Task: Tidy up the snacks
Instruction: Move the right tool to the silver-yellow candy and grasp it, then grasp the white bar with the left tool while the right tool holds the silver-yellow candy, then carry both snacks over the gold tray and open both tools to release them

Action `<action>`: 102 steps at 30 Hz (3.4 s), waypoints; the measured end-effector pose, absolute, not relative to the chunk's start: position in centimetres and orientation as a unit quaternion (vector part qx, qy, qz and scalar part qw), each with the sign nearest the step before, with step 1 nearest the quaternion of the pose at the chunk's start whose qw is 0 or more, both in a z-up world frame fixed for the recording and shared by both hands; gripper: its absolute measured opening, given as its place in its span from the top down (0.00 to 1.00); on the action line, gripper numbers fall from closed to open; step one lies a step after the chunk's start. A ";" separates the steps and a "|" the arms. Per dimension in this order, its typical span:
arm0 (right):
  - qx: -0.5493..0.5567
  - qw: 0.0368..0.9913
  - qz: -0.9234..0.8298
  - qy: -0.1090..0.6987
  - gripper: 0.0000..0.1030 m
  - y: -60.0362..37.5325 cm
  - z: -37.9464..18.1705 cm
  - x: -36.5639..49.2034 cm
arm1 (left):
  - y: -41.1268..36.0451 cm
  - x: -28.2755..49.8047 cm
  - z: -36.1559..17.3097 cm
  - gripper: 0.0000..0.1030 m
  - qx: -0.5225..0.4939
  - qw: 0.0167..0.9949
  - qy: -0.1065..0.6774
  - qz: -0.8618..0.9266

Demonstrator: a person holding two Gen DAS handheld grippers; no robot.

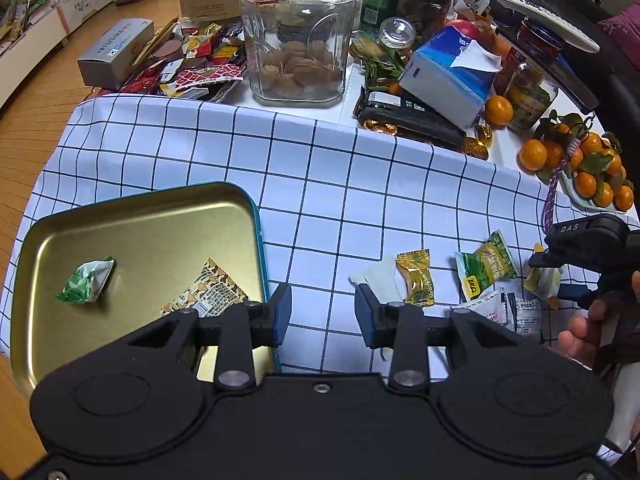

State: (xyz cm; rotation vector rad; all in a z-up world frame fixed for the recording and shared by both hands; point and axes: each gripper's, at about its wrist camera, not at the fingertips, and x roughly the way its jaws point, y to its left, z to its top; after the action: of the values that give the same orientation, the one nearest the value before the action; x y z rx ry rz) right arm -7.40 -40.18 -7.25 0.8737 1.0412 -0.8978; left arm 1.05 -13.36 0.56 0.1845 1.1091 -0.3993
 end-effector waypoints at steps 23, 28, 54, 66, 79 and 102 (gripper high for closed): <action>0.415 0.653 -0.406 0.487 0.65 -39.0 -4.8 -14.9 | -13.2 0.8 -1.2 0.56 0.068 0.789 0.570 -0.219; 0.420 0.647 -0.404 0.493 0.65 -38.0 -4.1 -17.7 | -14.0 0.9 -1.8 0.56 0.048 0.785 0.581 -0.208; 0.379 0.698 -0.342 0.503 0.65 -34.1 -2.3 -18.0 | -18.9 0.9 -5.3 0.57 0.054 0.791 0.587 -0.166; 0.389 0.697 -0.325 0.507 0.65 -34.2 -2.4 -18.0 | -19.9 1.3 -7.1 0.61 0.077 0.783 0.598 -0.151; 0.381 0.694 -0.349 0.501 0.65 -34.4 -2.4 -17.3 | -16.9 0.7 -3.0 0.75 0.056 0.811 0.554 -0.183; 0.300 0.791 -0.284 0.452 0.65 -28.0 -1.7 -12.3 | 4.2 5.6 -1.8 0.75 -0.030 0.804 0.593 -0.028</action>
State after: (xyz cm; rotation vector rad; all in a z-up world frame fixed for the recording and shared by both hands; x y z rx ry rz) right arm -12.31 -28.01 -1.71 0.6462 0.9722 -0.6102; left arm 5.61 4.19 -1.76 -0.0634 1.2704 -0.0594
